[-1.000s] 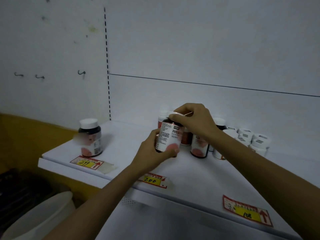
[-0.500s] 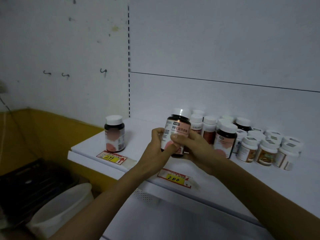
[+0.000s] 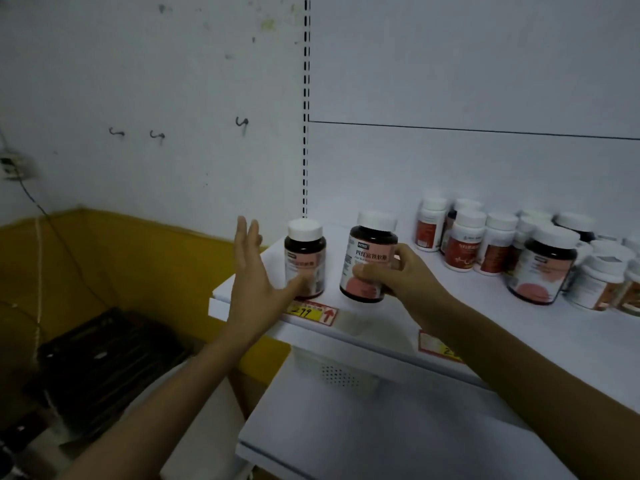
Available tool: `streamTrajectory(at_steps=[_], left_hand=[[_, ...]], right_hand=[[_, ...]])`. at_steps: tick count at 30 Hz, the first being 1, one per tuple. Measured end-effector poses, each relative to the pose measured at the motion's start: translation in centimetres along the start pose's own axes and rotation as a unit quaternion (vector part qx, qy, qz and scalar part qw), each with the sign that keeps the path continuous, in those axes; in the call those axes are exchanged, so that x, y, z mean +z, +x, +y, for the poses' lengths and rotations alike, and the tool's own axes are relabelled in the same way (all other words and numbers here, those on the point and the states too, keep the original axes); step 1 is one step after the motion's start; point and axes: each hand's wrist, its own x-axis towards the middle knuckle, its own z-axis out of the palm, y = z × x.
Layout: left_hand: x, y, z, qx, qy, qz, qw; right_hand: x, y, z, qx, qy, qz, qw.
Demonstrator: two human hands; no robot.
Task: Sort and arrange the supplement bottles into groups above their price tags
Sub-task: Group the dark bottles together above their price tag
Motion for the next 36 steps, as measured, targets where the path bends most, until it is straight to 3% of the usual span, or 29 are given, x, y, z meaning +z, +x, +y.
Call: streamTrajectory(at_steps=[3, 6, 8, 14, 23, 30, 33, 36], left_hand=[[-0.6, 2.2, -1.9, -0.078, 0.014, -0.143, 0.987], [-0.4, 4.0, -3.1, -0.068, -0.015, -0.248, 0.966], [0.1, 4.3, -3.8, -0.052, -0.006, -0.274, 0.96], [0.9, 4.0, -4.7, -0.025, 0.049, -0.252, 0.966], [0.6, 3.5, -5.0, 0.031, 0.064, -0.234, 0.97], [0.0, 2.9, -4.4, 0.038, 0.034, -0.23, 0.972], [-0.7, 2.5, -4.3, 0.057, -0.005, -0.162, 0.985], [-1.5, 1.4, -4.1, 0.169, 0.005, -0.063, 0.984]], right_hand=[[2.1, 0.4, 0.8, 0.003, -0.004, 0.033, 0.999], [3.7, 0.4, 1.6, -0.031, -0.038, 0.079, 0.996], [4.3, 0.1, 2.4, -0.059, -0.101, 0.097, 0.988], [5.1, -0.6, 2.6, -0.087, -0.243, 0.114, 0.96], [5.2, -0.6, 2.8, -0.039, -0.246, 0.136, 0.959], [5.2, -0.7, 2.9, -0.048, -0.244, 0.134, 0.959], [5.2, -0.7, 2.6, -0.055, -0.246, 0.158, 0.955], [4.7, -1.4, 1.8, -0.089, -0.249, 0.184, 0.946]])
